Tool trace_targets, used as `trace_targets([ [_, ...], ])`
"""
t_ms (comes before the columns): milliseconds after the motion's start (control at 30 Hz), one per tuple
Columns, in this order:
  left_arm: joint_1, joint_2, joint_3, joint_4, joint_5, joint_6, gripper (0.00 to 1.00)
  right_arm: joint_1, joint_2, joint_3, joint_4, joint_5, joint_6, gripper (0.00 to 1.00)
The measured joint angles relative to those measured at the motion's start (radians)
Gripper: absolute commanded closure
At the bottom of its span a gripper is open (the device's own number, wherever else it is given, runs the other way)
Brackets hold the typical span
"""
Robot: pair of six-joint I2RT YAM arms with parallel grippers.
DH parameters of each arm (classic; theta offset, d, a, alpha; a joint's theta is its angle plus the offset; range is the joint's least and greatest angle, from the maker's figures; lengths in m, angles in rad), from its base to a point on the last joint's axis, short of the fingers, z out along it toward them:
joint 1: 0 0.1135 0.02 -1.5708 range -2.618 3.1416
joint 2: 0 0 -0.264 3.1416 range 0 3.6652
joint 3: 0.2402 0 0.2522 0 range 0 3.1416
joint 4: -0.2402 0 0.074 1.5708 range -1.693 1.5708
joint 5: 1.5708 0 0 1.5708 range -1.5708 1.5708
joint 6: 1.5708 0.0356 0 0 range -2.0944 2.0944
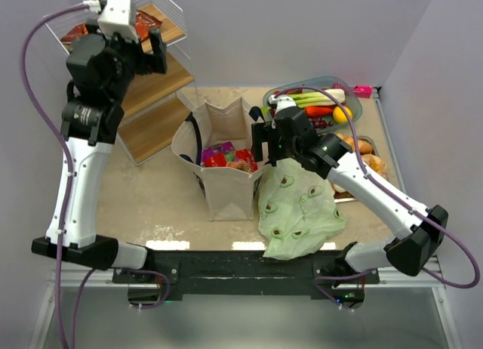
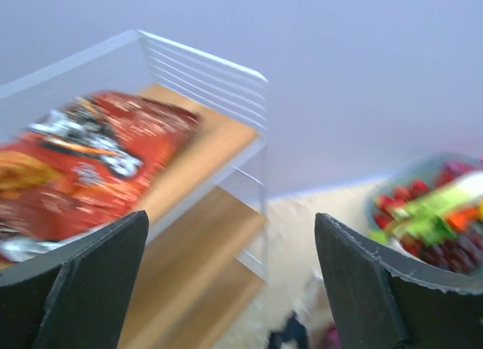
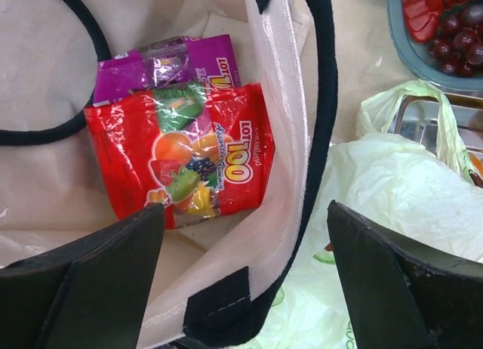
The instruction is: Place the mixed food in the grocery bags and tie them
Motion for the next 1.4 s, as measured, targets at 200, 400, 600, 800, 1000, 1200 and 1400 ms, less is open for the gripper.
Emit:
trace_targets([
  [200,0.034,0.222,0.312,-0.079,-0.262,0.05,0.0,0.0,-0.039,-0.012,-0.001,0.001,0.004,0.05],
  [400,0.106,0.315,0.3,-0.164,-0.38,0.05,0.0,0.0,-0.047,-0.012,-0.004,0.006,0.004,0.05],
  [600,0.141,0.31,0.224,-0.142,-0.442,0.063,0.0,0.0,-0.047,-0.012,-0.008,0.006,0.004,0.05],
  [800,0.16,0.306,0.192,-0.093,-0.444,0.066,0.26,0.0,-0.047,-0.012,-0.008,0.005,0.004,0.05],
  [1000,0.175,0.292,0.127,-0.019,-0.417,0.067,0.66,0.0,-0.047,-0.013,-0.01,0.005,0.005,0.05],
  [1200,0.184,0.257,0.064,0.024,-0.404,0.073,0.97,0.0,-0.047,-0.014,-0.013,0.005,0.005,0.05],
  [1400,0.197,0.193,0.003,0.031,-0.305,0.07,1.0,0.0,-0.047,-0.022,-0.013,0.005,0.005,0.05],
])
